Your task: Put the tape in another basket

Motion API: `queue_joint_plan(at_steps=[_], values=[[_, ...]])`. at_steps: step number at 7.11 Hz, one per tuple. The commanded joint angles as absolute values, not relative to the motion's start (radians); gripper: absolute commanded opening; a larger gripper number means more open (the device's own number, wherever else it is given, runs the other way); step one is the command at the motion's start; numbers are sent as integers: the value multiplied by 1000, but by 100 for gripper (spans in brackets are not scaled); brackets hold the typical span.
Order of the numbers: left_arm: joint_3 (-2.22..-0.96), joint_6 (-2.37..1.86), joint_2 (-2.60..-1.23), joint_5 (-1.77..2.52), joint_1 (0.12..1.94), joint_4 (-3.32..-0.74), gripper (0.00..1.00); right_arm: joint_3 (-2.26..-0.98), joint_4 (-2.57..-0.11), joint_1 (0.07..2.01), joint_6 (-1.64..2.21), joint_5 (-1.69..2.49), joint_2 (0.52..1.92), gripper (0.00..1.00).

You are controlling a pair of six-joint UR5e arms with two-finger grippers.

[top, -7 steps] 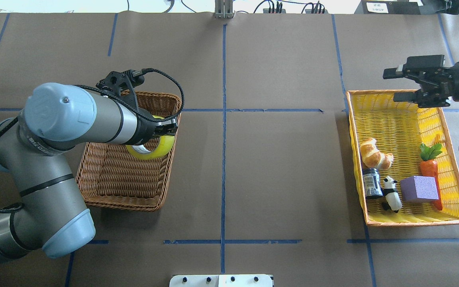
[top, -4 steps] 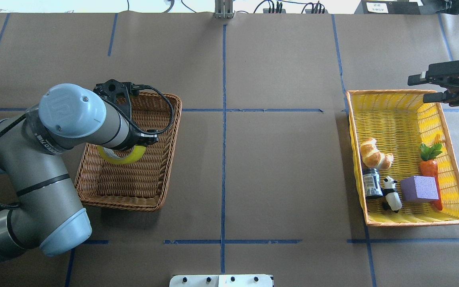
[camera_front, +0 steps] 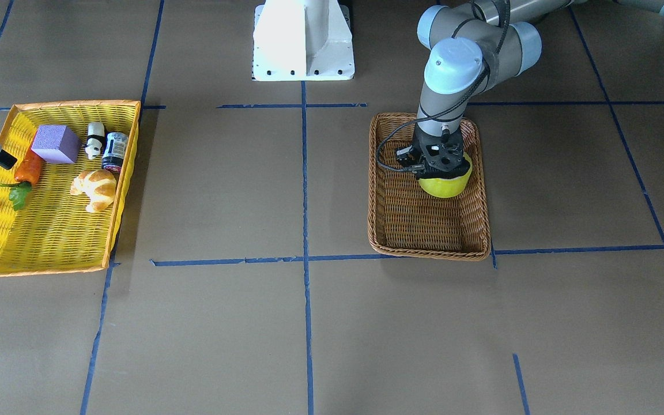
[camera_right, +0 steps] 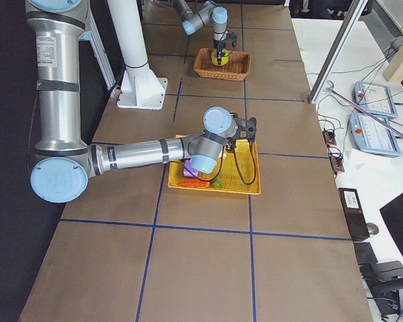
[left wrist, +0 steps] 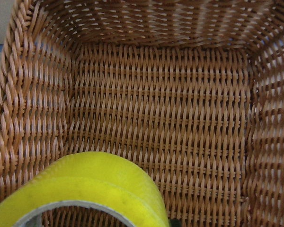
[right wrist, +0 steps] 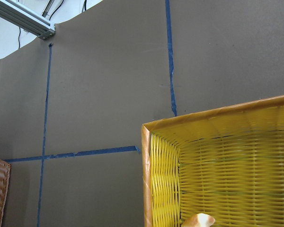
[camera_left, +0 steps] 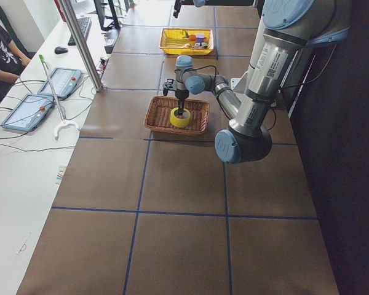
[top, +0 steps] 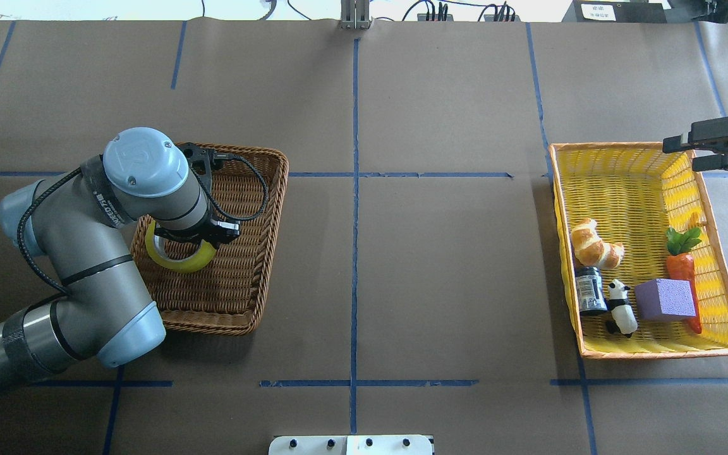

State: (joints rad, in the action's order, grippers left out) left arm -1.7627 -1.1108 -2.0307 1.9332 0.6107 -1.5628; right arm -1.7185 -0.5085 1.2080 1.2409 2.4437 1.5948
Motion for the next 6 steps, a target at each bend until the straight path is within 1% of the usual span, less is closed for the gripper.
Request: queue_joint_plan(at_steps=[1,3,4,5,6], values=[[-1731,-1121,-2042,1999,617,-1603,0,-1718,-509,1200,1239,2439,1600,100],[-1714,-1120,-2048,1999,620,-1626,0,-1720,-509,1198,1239,2437,1601,100],[-1692,-1121,-2054,1999,618,-1675,2,-1720,-509,1198,1239,2437,1601,100],[-1671,-1123,-2056,1999,618,-1693,5,-1720,-509,1197,1239,2437,1600,100],[-1667,-1121,-2057,1999,618,-1694,14,-1720,-509,1197,1239,2437,1601,100]])
